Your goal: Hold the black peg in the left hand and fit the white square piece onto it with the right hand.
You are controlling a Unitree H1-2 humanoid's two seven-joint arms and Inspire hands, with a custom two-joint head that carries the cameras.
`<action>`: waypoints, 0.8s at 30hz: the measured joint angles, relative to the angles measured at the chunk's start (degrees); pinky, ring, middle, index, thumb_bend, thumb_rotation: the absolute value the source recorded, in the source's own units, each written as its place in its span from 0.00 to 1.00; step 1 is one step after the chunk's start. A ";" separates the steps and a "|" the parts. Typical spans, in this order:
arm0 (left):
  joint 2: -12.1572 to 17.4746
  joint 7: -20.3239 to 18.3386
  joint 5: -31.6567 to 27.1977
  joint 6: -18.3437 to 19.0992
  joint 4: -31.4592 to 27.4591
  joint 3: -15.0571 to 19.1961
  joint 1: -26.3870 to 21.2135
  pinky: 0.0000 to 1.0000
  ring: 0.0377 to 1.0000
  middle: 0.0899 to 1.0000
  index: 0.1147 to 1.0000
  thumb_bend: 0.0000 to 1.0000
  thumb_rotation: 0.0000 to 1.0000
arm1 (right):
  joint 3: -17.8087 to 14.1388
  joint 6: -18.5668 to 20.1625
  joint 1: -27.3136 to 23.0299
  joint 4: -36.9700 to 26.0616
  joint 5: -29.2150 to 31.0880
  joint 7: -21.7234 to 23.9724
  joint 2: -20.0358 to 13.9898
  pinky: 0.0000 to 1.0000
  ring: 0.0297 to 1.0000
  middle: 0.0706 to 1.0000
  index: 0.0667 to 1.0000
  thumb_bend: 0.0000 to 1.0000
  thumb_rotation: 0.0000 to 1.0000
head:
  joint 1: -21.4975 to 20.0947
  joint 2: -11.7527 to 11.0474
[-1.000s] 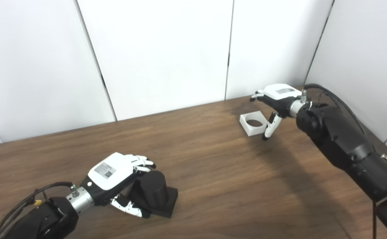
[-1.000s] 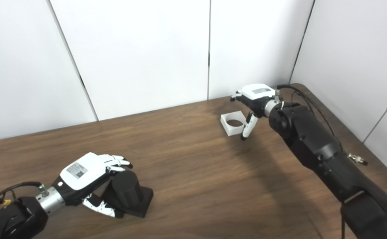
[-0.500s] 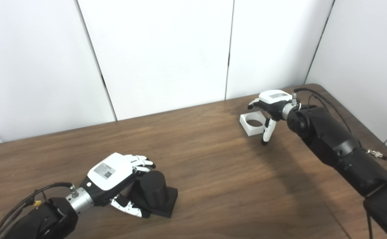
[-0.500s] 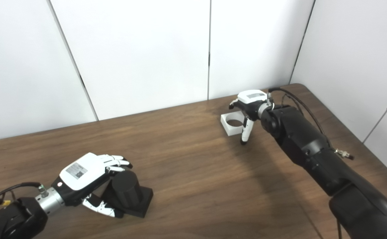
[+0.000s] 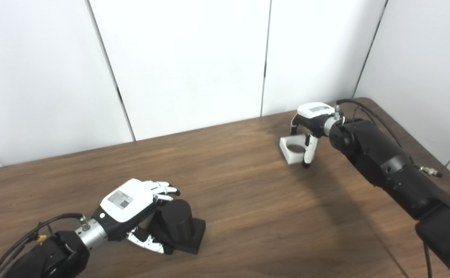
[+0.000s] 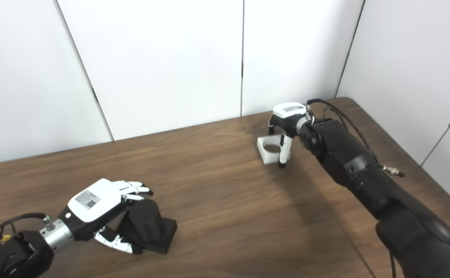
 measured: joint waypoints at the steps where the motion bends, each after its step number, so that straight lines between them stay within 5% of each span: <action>1: 0.00 -0.02 0.00 0.00 -0.01 0.01 0.00 0.74 0.84 0.81 0.43 0.52 0.07 | 0.04 -0.11 -0.17 0.21 0.01 -0.12 0.15 0.85 0.84 0.75 0.45 0.52 0.14 | 0.09 0.35; 17: 0.22 -0.54 0.01 0.00 -0.69 0.27 0.23 0.73 0.84 0.81 0.43 0.52 0.07 | -1.98 -0.55 0.68 -0.19 4.69 -0.50 0.34 0.80 0.82 0.74 0.44 0.52 0.13 | 1.05 1.14; 24: 0.22 -0.57 0.01 0.05 -0.79 0.89 0.61 0.72 0.83 0.81 0.43 0.52 0.07 | -7.07 -2.52 4.86 -7.16 11.12 -1.77 0.27 0.78 0.84 0.75 0.44 0.52 0.13 | 2.29 1.76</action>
